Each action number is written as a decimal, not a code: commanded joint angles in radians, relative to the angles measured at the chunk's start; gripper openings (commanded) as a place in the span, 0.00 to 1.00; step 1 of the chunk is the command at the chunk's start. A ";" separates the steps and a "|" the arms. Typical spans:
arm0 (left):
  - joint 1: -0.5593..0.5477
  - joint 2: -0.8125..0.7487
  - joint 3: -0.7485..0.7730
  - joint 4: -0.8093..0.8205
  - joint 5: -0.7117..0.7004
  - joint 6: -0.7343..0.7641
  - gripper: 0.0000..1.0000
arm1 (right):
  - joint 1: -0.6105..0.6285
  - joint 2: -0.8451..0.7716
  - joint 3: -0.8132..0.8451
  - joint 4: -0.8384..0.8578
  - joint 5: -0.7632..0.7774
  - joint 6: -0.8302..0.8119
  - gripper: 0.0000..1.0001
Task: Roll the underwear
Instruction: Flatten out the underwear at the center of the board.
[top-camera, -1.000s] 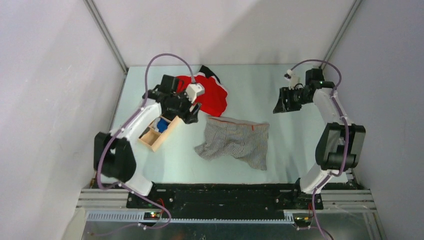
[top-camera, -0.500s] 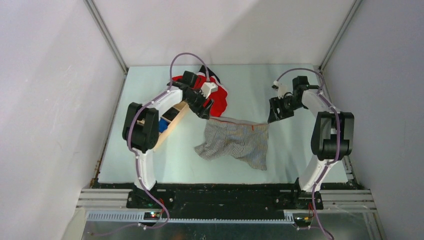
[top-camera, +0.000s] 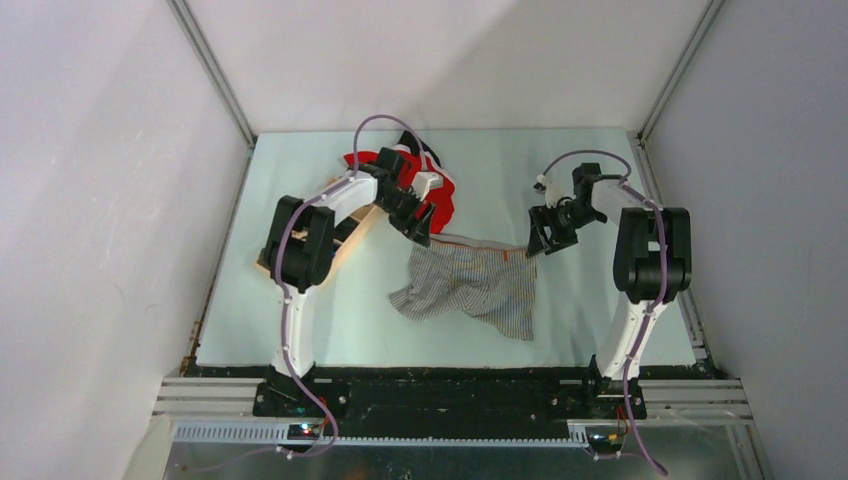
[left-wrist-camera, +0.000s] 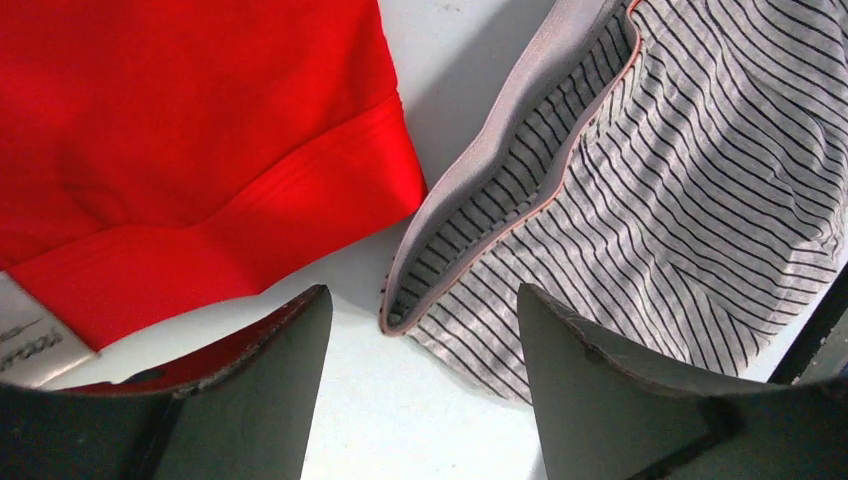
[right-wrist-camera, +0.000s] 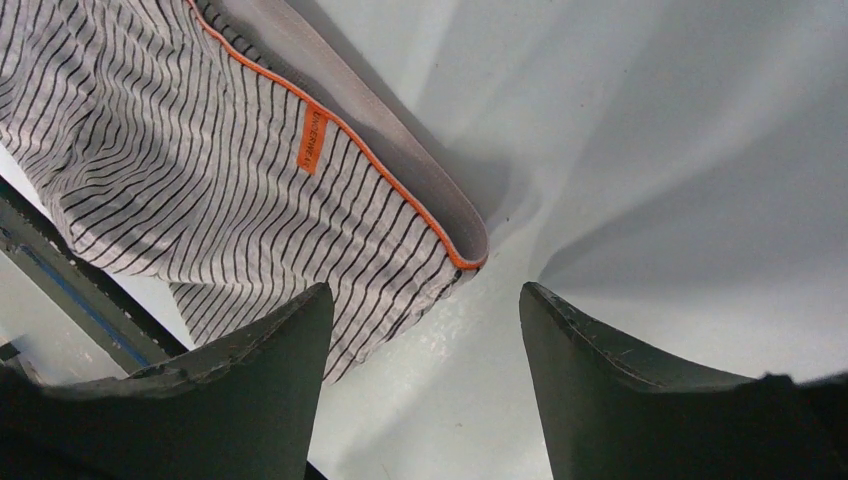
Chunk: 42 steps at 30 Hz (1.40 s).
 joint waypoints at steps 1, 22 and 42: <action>-0.016 0.012 0.047 -0.023 0.042 0.010 0.74 | 0.003 0.025 0.037 0.019 0.001 -0.001 0.72; 0.040 0.007 0.008 -0.002 0.151 -0.048 0.69 | 0.000 0.127 0.099 0.015 -0.084 0.000 0.25; 0.016 0.006 0.057 -0.058 0.148 0.049 0.07 | 0.003 0.114 0.122 0.008 -0.081 -0.037 0.00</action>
